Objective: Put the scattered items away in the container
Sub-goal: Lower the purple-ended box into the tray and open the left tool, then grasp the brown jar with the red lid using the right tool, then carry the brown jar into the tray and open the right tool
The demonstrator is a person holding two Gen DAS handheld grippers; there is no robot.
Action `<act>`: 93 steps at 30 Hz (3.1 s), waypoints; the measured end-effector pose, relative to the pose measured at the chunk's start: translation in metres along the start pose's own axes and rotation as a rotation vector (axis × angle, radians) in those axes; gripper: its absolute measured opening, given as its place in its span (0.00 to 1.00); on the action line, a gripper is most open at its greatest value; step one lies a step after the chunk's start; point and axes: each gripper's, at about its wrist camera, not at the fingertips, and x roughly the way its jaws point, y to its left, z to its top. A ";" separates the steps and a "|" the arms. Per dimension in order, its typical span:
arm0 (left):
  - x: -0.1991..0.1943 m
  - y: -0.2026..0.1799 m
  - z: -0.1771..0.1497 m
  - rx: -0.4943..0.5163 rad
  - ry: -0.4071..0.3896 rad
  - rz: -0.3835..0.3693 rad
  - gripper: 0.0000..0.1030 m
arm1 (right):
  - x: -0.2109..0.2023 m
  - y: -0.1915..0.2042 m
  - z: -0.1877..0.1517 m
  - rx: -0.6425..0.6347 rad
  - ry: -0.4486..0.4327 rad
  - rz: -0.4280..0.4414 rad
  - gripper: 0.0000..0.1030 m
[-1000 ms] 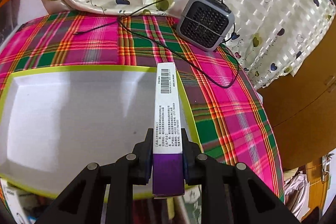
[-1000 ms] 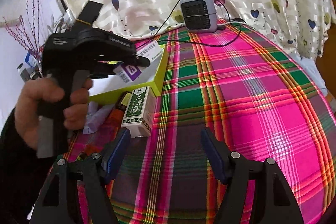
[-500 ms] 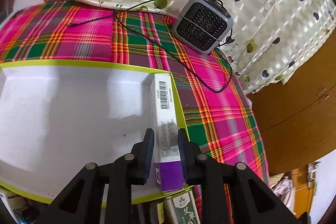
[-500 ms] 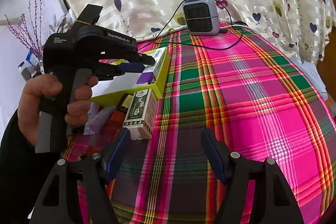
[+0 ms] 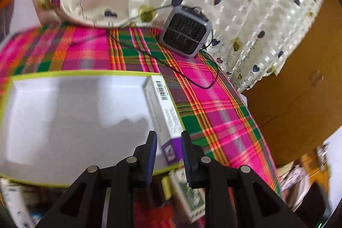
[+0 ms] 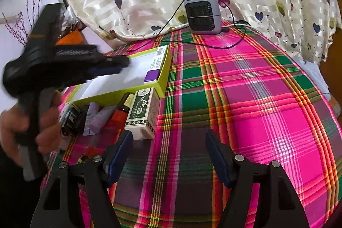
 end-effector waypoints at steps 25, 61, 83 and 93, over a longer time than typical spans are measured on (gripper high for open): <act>-0.129 0.127 -0.076 -0.051 -0.279 0.264 0.22 | 0.014 0.052 0.001 -0.063 0.039 -0.020 0.65; -0.143 0.107 -0.127 -0.048 -0.218 0.255 0.22 | 0.025 0.114 -0.034 -0.144 0.159 0.039 0.52; -0.139 0.138 -0.100 -0.081 -0.300 0.218 0.22 | 0.058 0.149 0.043 -0.189 0.060 0.132 0.32; -0.144 0.189 -0.078 -0.209 -0.373 0.249 0.22 | 0.152 0.191 0.096 -0.181 0.192 0.190 0.32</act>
